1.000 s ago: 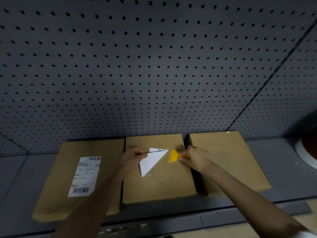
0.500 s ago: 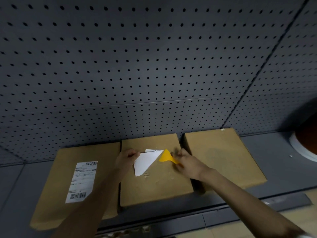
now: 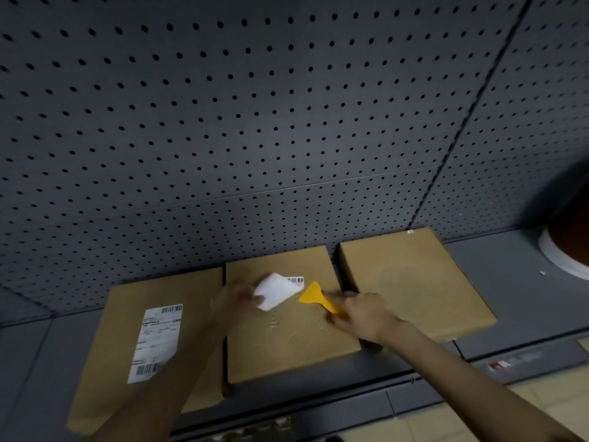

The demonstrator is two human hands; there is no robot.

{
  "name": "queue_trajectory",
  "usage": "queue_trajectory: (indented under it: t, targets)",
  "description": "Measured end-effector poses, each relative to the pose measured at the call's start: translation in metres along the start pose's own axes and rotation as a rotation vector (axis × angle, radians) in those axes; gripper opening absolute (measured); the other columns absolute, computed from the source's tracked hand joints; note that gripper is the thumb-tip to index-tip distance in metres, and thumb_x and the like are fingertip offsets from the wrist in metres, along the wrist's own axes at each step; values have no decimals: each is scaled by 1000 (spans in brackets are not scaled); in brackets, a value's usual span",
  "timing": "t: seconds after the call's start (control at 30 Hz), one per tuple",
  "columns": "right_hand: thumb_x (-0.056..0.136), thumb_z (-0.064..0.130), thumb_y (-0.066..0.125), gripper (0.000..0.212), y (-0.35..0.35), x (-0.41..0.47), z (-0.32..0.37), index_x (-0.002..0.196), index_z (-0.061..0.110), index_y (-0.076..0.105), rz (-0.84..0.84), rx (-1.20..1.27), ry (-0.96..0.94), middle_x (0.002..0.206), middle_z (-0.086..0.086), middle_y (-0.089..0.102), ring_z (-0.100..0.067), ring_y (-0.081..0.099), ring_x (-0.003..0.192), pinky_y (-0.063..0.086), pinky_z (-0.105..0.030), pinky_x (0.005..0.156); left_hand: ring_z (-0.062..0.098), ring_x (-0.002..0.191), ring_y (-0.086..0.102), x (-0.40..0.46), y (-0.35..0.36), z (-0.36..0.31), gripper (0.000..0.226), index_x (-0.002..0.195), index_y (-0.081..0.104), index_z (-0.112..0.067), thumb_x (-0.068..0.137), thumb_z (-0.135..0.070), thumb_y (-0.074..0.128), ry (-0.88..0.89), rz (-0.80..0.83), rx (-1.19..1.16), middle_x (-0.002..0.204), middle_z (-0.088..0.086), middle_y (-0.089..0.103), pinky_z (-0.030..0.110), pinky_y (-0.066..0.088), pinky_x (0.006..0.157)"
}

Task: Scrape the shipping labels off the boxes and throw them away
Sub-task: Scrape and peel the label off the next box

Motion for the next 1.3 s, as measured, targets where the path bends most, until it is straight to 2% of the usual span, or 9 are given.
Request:
queue_trajectory:
  t: [0.07, 0.13, 0.2, 0.47, 0.67, 0.8, 1.0, 1.17, 1.3]
  targets:
    - [97, 44, 34, 56, -1, -4, -2, 149, 27, 18, -2, -20, -31, 133, -9, 50, -30, 58, 111, 45, -35, 86, 23, 96, 57, 6, -7, -8, 9, 84, 62, -26, 81, -30, 69, -16, -62, -77, 90, -1, 65, 25, 45, 79]
    - [98, 41, 35, 57, 1, -9, -5, 149, 24, 16, -8, -23, -44, 133, -8, 51, -31, 60, 108, 46, -37, 83, 28, 113, 55, 17, -9, -9, 39, 117, 59, -10, 84, -30, 65, -40, -85, -40, 120, 11, 62, 33, 40, 93]
    - [97, 42, 37, 55, 3, -13, -7, 147, 24, 20, -11, 6, -45, 128, -8, 57, -31, 62, 104, 47, -37, 81, 31, 118, 53, 20, -11, -11, 47, 125, 53, -5, 87, -31, 61, -21, -80, -32, 128, 13, 57, 35, 37, 97]
    - [94, 53, 38, 52, -6, -28, 13, 140, 28, 36, -52, -44, -44, 108, -8, 70, -28, 66, 98, 46, -33, 83, 27, 96, 54, 39, -13, -1, 32, 104, 62, 3, 89, -25, 59, -3, -58, -88, 109, 17, 62, 30, 36, 83]
    - [92, 52, 40, 44, 8, 8, 78, 121, 22, 53, -61, -24, 14, 105, -12, 71, -33, 66, 97, 48, -37, 77, 18, 84, 56, 46, -24, 4, 16, 92, 66, -6, 83, -19, 67, 27, -2, -205, 80, 1, 61, 18, 38, 62]
    - [89, 57, 43, 47, 7, -5, 63, 112, 20, 61, -42, -32, 194, 104, -11, 72, -30, 67, 99, 50, -34, 80, 8, 68, 52, 50, -25, 4, 13, 88, 65, -7, 82, -17, 68, 9, 15, -240, 82, 3, 60, 17, 36, 59]
    - [93, 51, 39, 43, 4, 5, 90, 105, 16, 61, -23, -40, 205, 104, -13, 70, -33, 66, 98, 48, -36, 77, 8, 67, 49, 57, -26, 3, 7, 84, 60, -9, 83, -11, 66, 2, 25, -299, 70, -4, 55, 15, 34, 58]
    - [93, 51, 40, 38, -5, -16, 81, 85, 17, 55, 1, -53, 263, 107, -13, 69, -32, 66, 98, 47, -32, 76, 19, 79, 53, 62, -26, 5, 9, 81, 59, -7, 82, -12, 67, -3, 40, -293, 83, 8, 59, 19, 34, 59]
    - [95, 49, 40, 46, -6, 5, 99, 104, 8, 60, 19, -4, 266, 110, -17, 67, -35, 63, 102, 46, -37, 81, 19, 83, 53, 64, -27, 7, 10, 83, 60, -7, 82, -14, 67, -4, 46, -296, 88, 9, 60, 18, 35, 59]
Point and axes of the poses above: each hand's wrist, its own x-axis towards the middle knuckle, its own y-axis out of the palm, z = x × y, the point moved 1 cm from there along x, towards the middle knuckle
